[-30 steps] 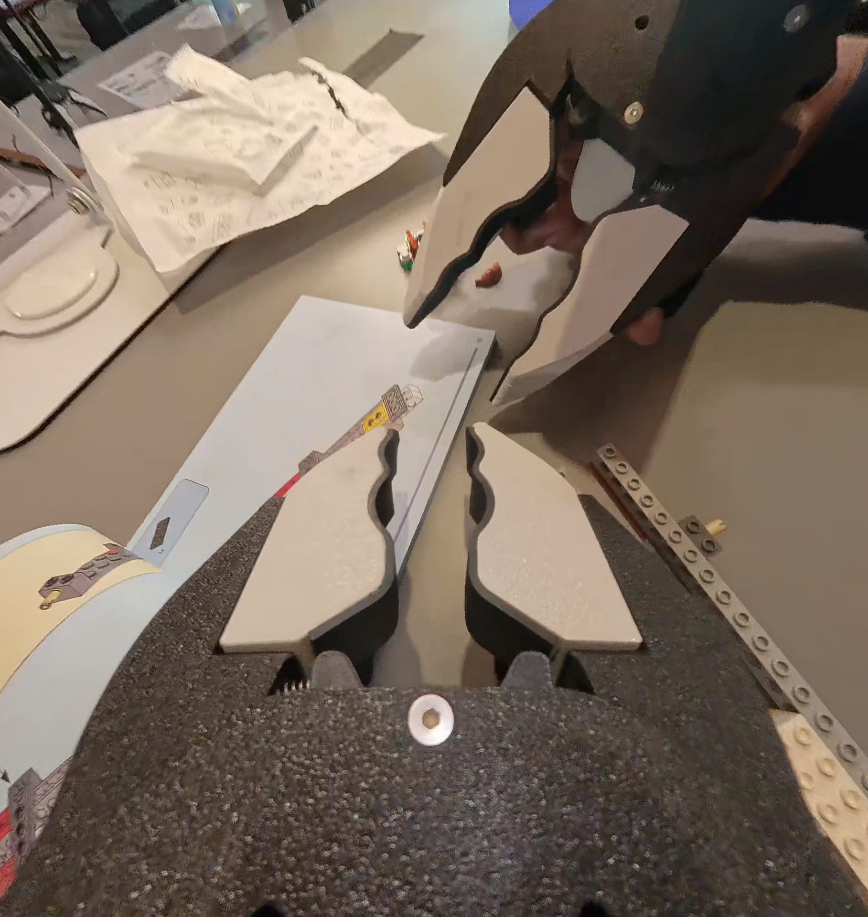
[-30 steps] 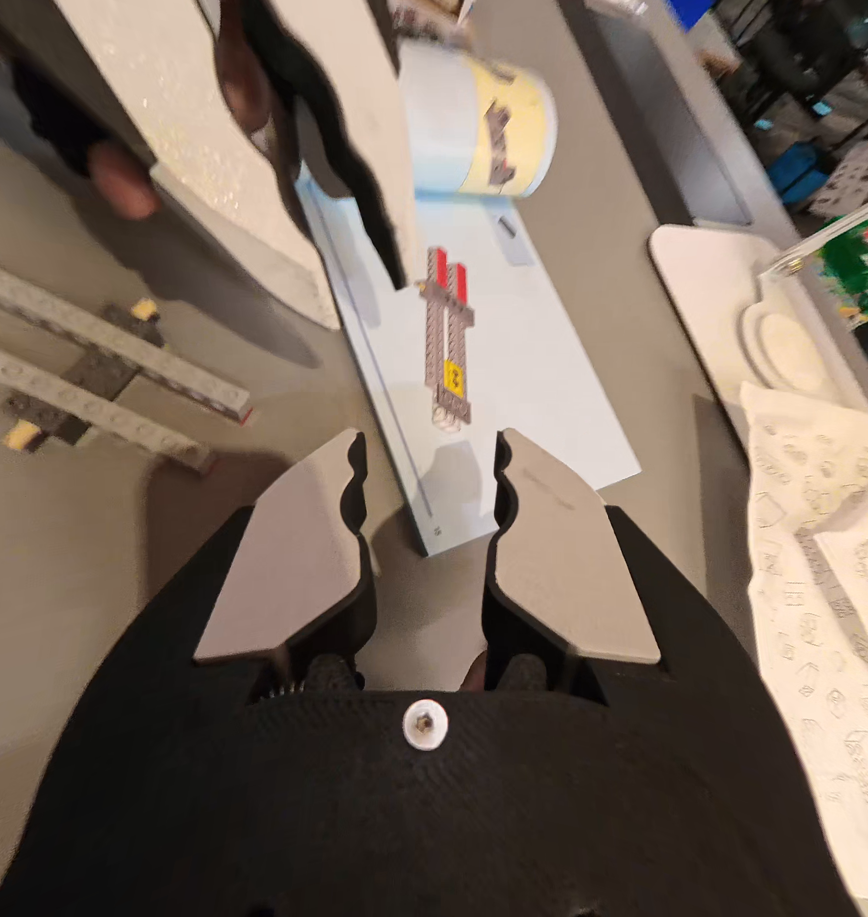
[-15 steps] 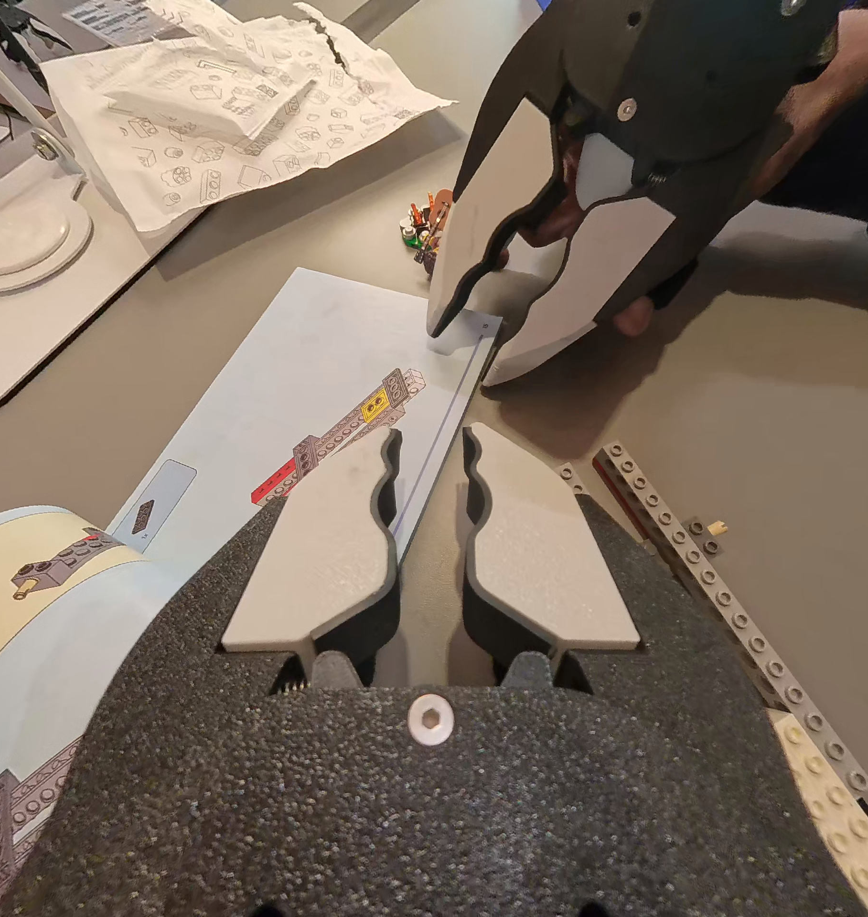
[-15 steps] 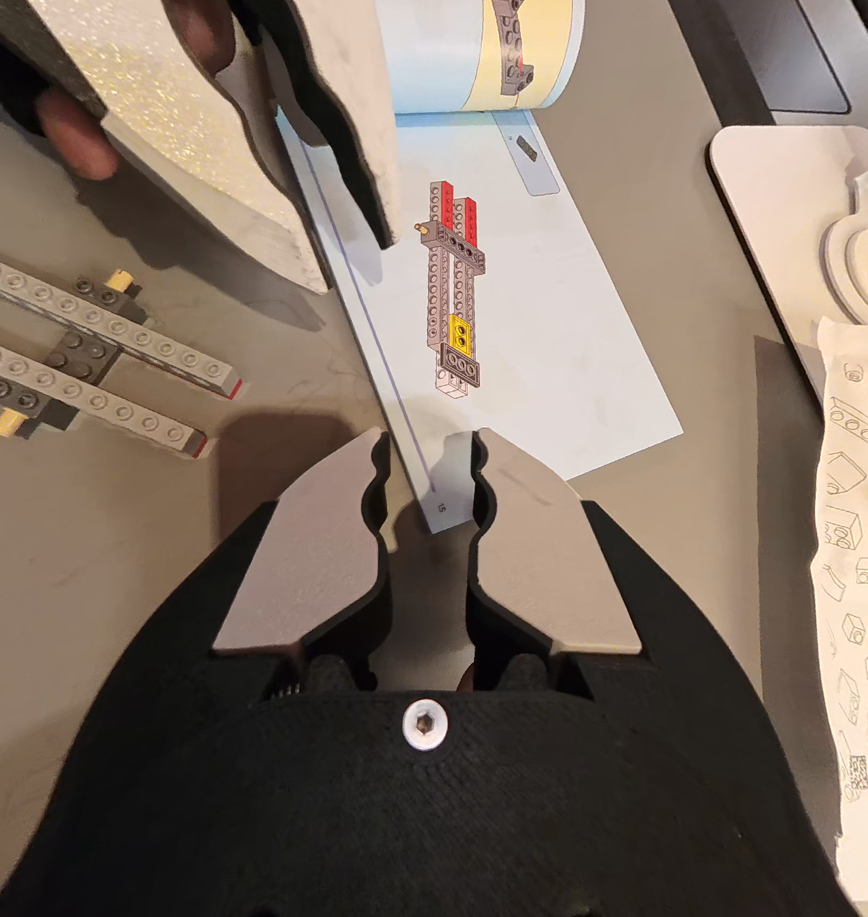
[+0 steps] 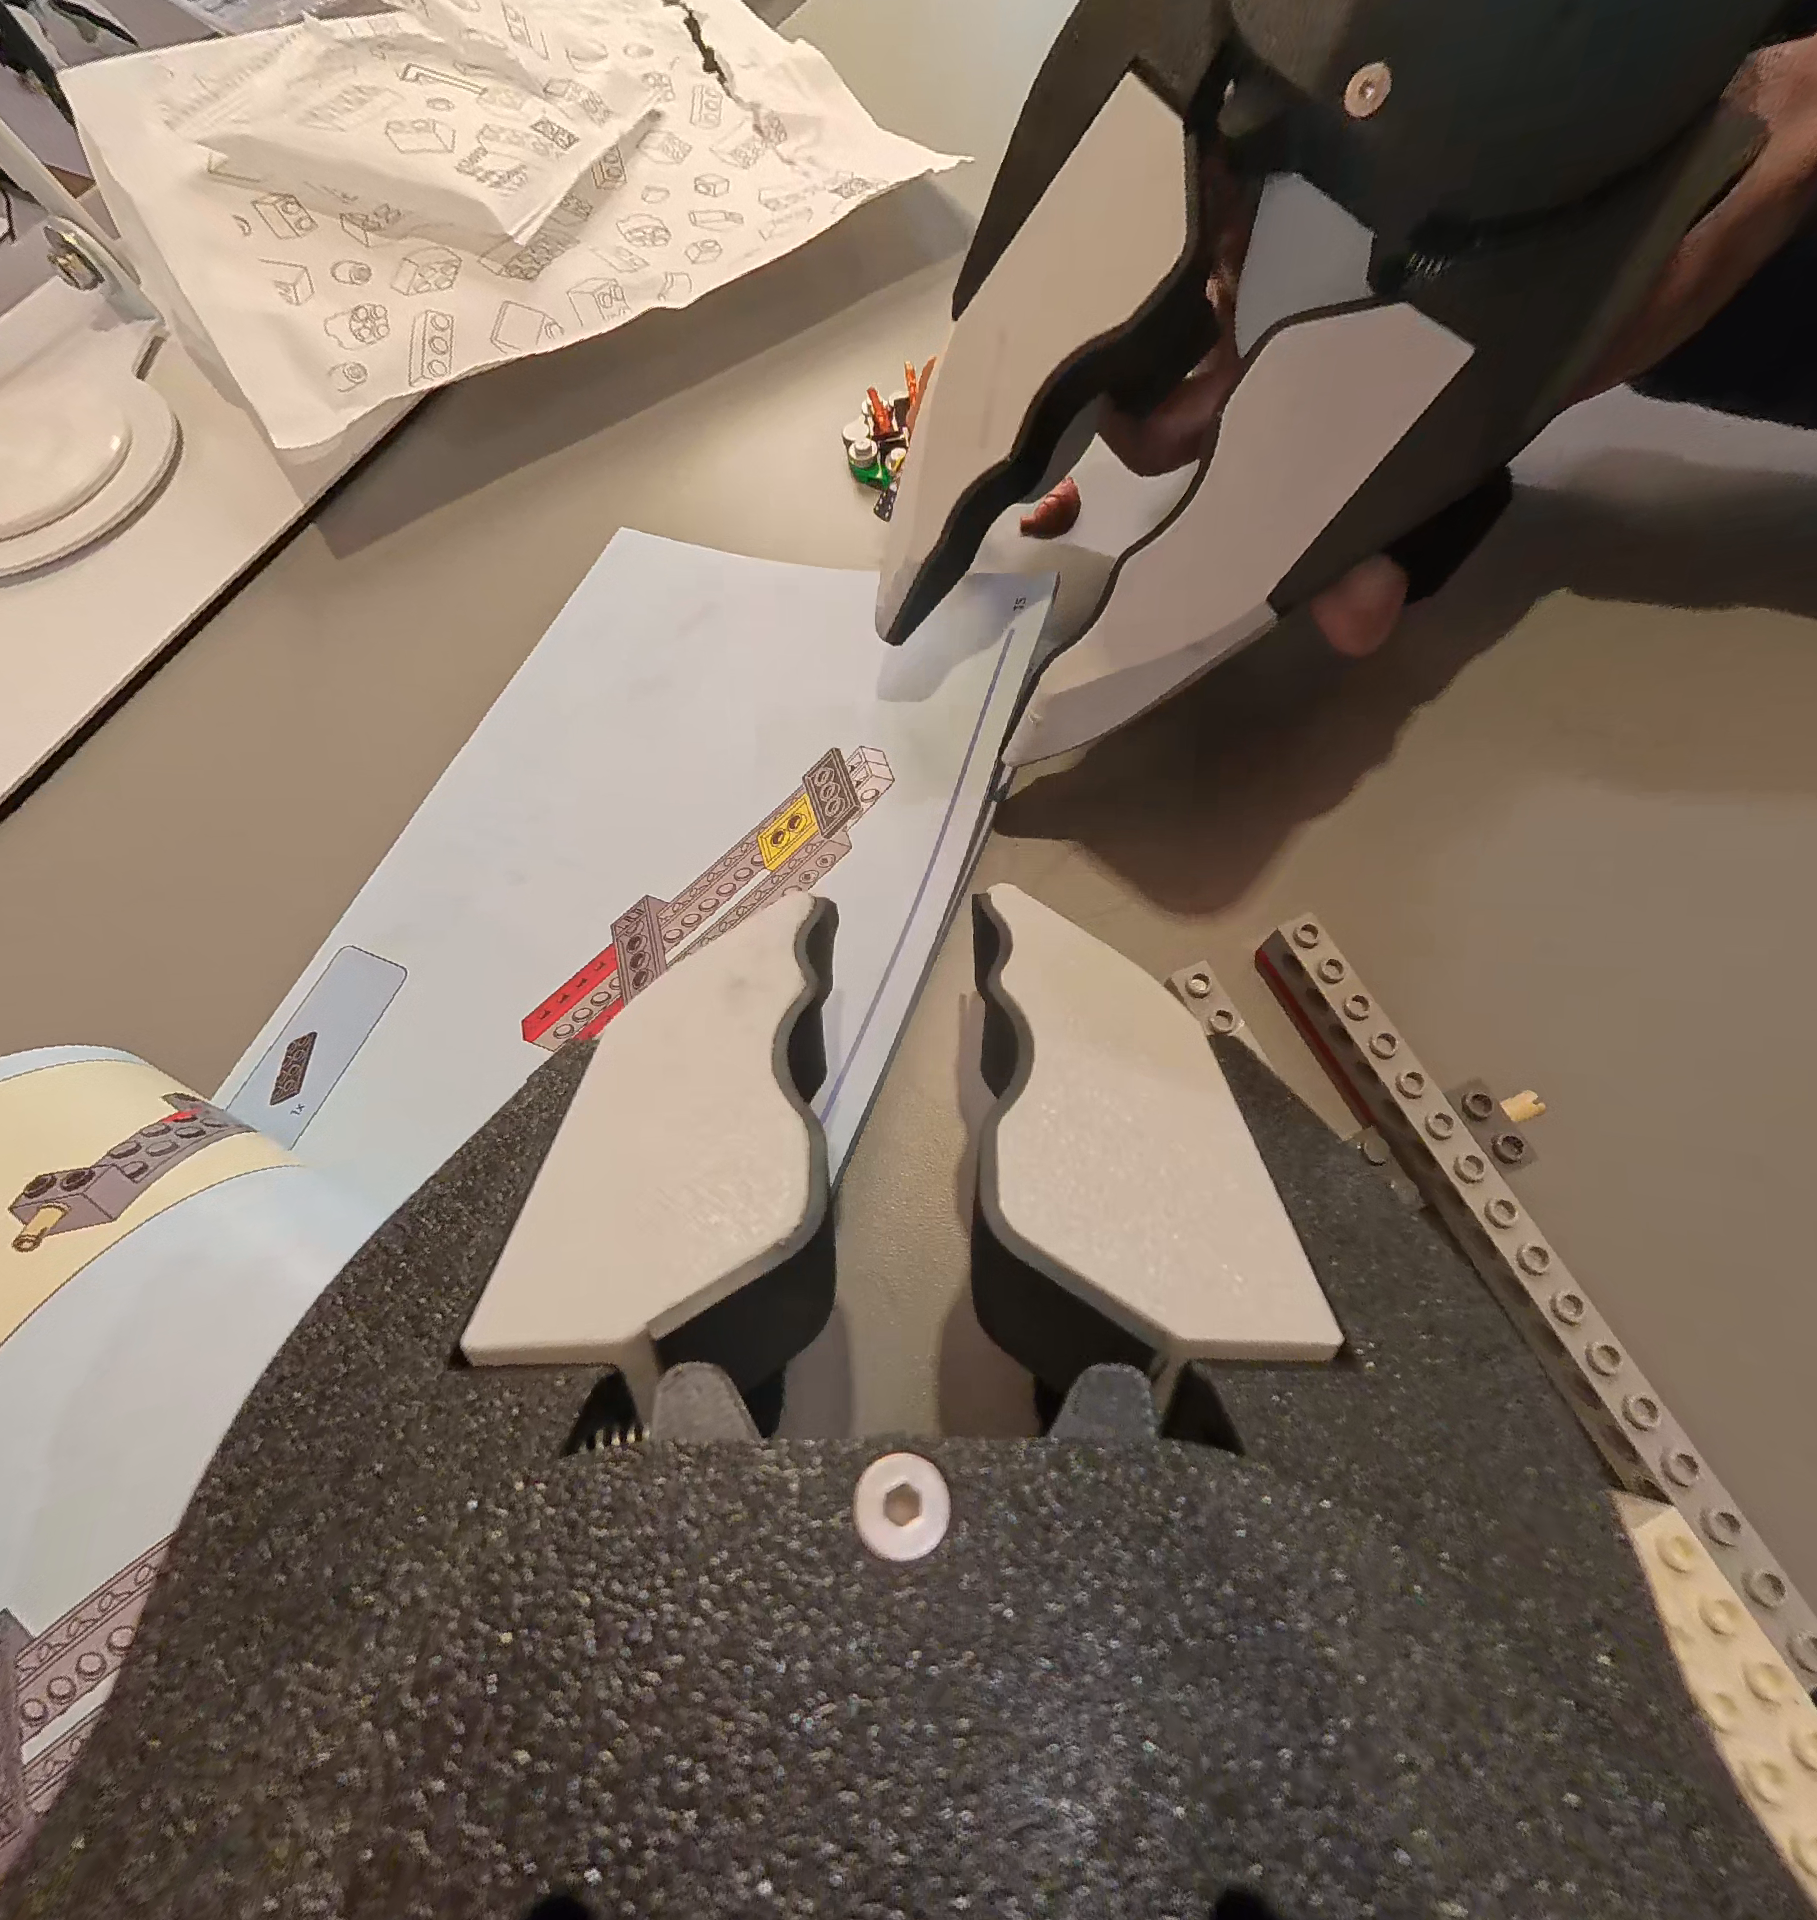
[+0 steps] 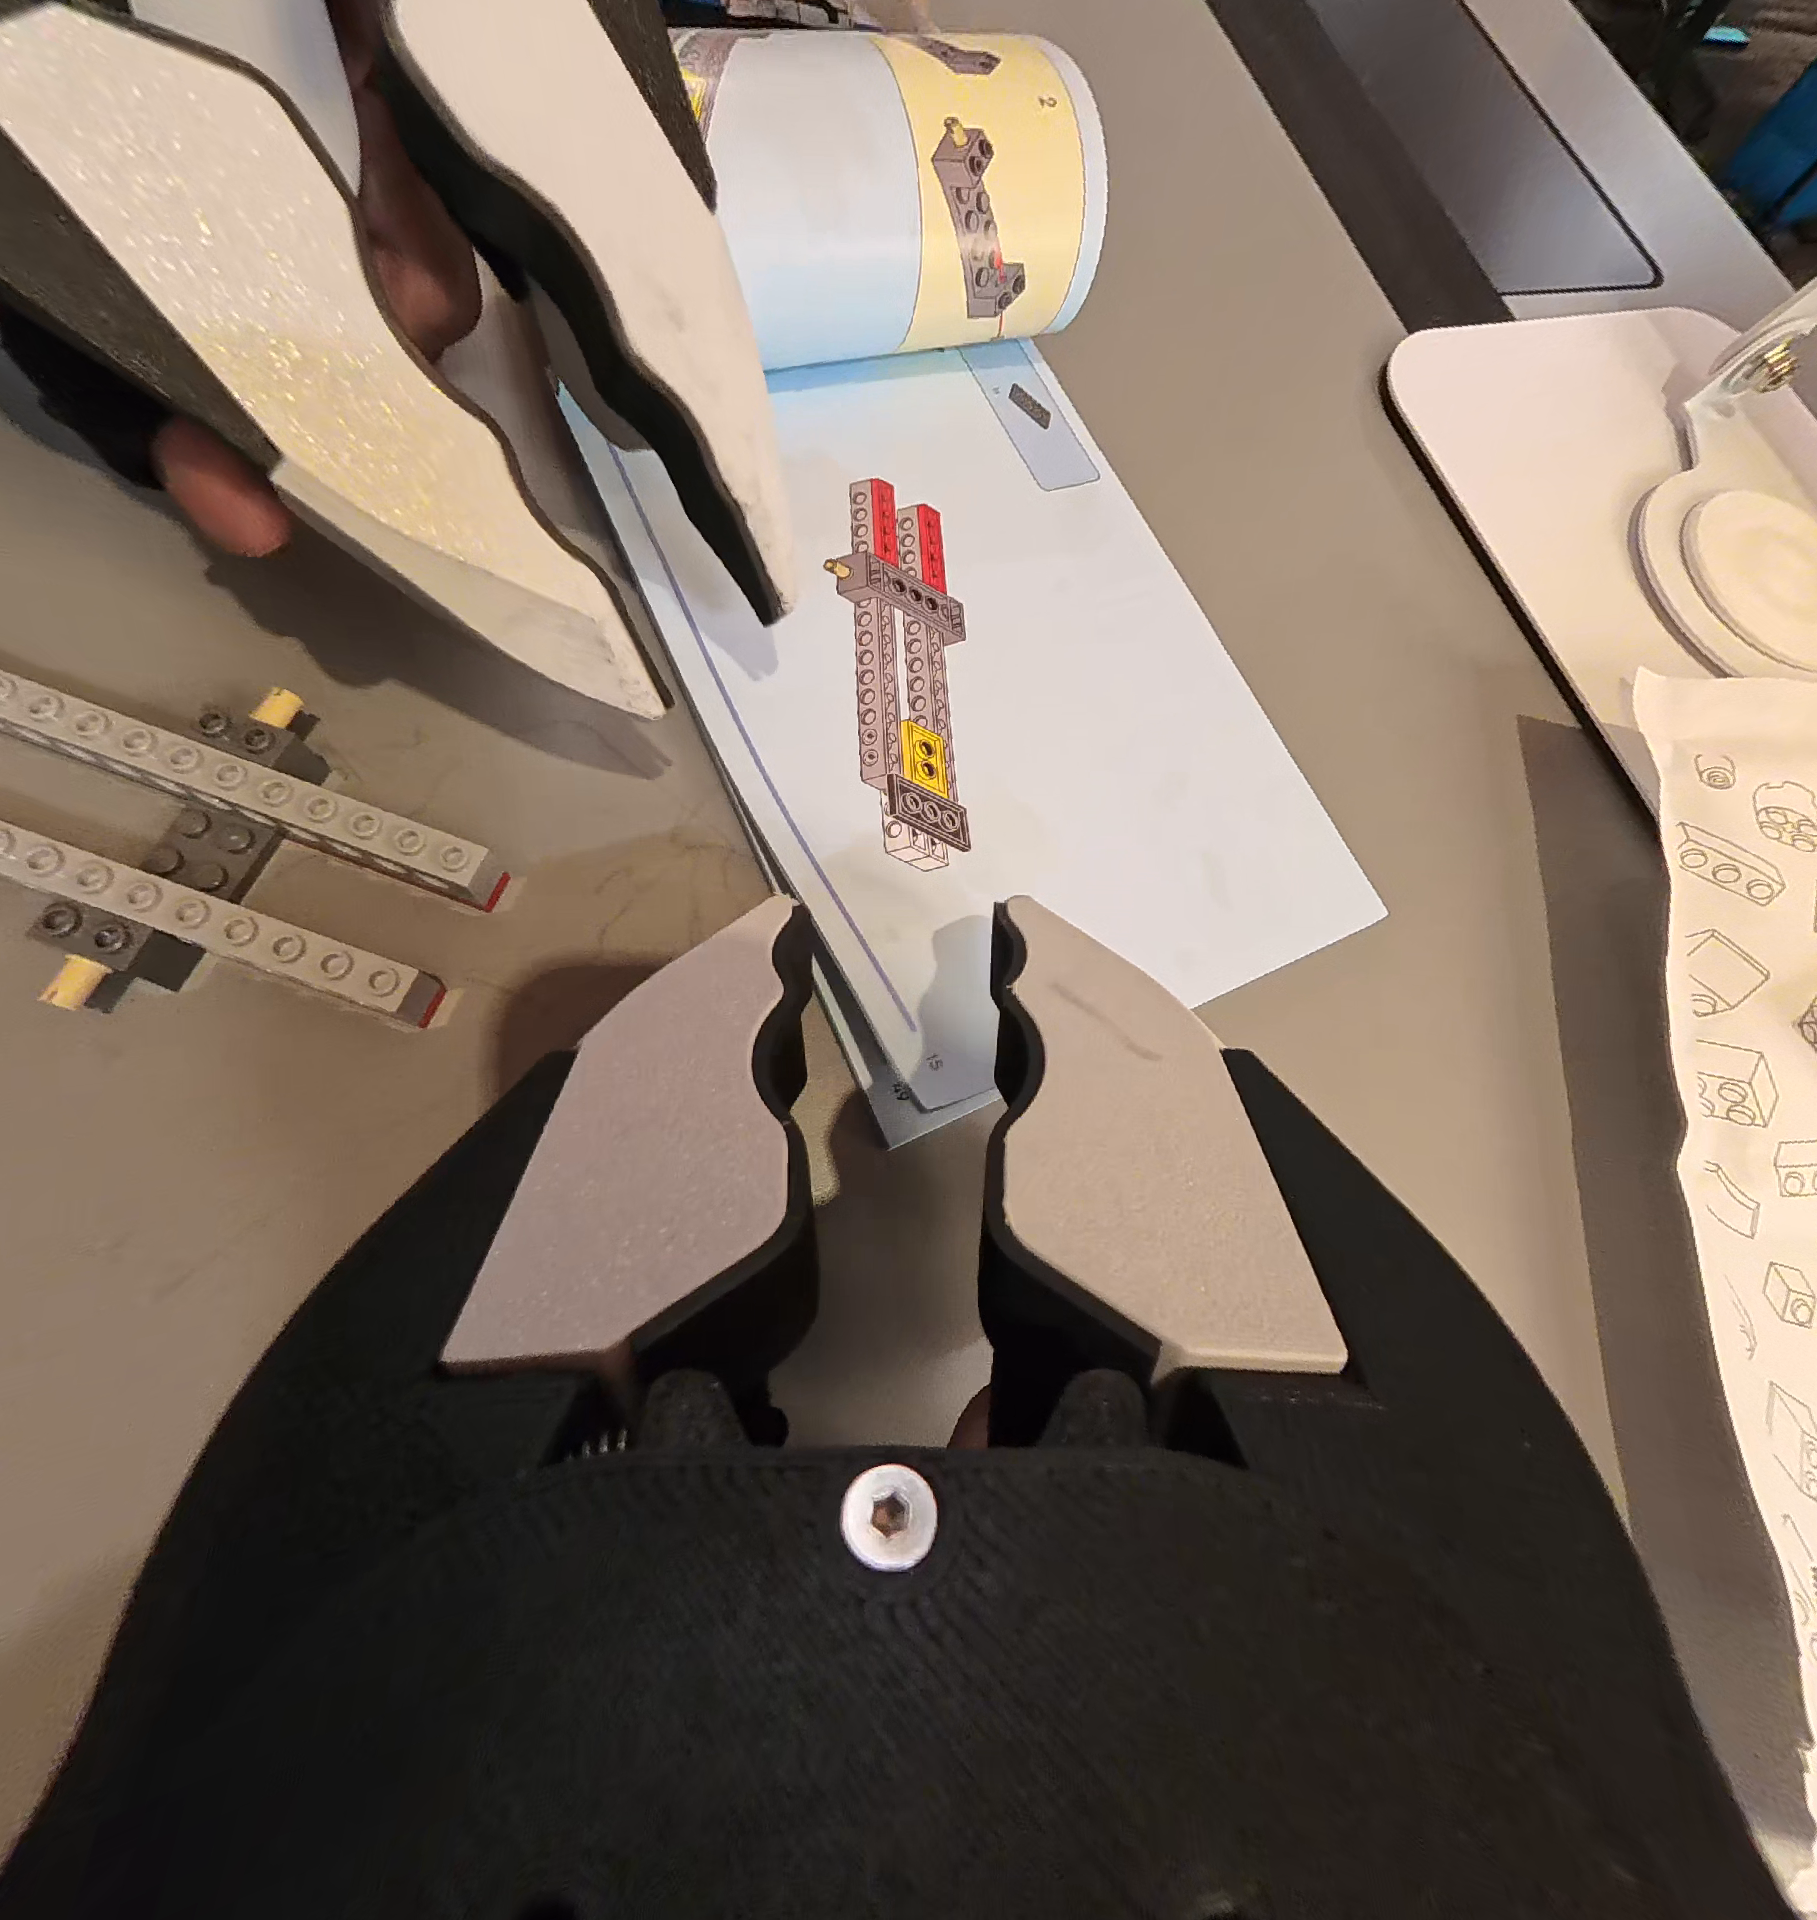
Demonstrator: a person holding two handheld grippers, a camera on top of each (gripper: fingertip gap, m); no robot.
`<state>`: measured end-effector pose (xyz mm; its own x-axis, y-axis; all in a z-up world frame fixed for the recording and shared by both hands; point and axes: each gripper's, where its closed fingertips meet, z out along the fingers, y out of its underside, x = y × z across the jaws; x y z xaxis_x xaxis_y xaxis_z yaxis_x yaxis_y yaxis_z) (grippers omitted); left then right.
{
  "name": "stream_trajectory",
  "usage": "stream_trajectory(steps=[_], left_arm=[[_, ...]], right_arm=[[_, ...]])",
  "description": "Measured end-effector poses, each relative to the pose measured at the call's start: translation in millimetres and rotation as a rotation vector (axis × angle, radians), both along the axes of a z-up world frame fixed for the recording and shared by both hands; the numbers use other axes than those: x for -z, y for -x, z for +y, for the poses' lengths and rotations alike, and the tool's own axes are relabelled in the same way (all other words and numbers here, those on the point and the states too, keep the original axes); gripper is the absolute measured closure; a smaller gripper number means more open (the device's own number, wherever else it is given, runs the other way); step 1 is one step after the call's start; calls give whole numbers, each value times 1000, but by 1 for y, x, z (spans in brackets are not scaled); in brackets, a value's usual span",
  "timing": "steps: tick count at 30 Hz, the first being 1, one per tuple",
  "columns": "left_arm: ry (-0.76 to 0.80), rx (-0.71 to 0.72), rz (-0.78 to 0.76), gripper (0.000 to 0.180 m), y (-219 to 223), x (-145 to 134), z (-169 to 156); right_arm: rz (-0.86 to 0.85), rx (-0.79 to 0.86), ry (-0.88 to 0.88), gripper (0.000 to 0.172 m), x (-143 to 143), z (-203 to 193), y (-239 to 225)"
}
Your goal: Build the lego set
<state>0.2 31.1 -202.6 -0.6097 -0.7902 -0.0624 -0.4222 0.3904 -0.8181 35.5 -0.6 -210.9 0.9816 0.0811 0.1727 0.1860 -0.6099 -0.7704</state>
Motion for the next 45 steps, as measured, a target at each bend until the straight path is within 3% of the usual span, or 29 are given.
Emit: stream_trajectory(steps=[11,17,45], left_arm=[[-67,-45,34,155,-5,10,4],[-41,-60,-69,158,-14,-6,-6],[-25,-58,20,157,-20,4,-8]], right_arm=[[9,38,-48,138,-7,3,-3],[24,61,-78,138,-12,7,-4],[41,57,-89,139,-13,6,-3]])
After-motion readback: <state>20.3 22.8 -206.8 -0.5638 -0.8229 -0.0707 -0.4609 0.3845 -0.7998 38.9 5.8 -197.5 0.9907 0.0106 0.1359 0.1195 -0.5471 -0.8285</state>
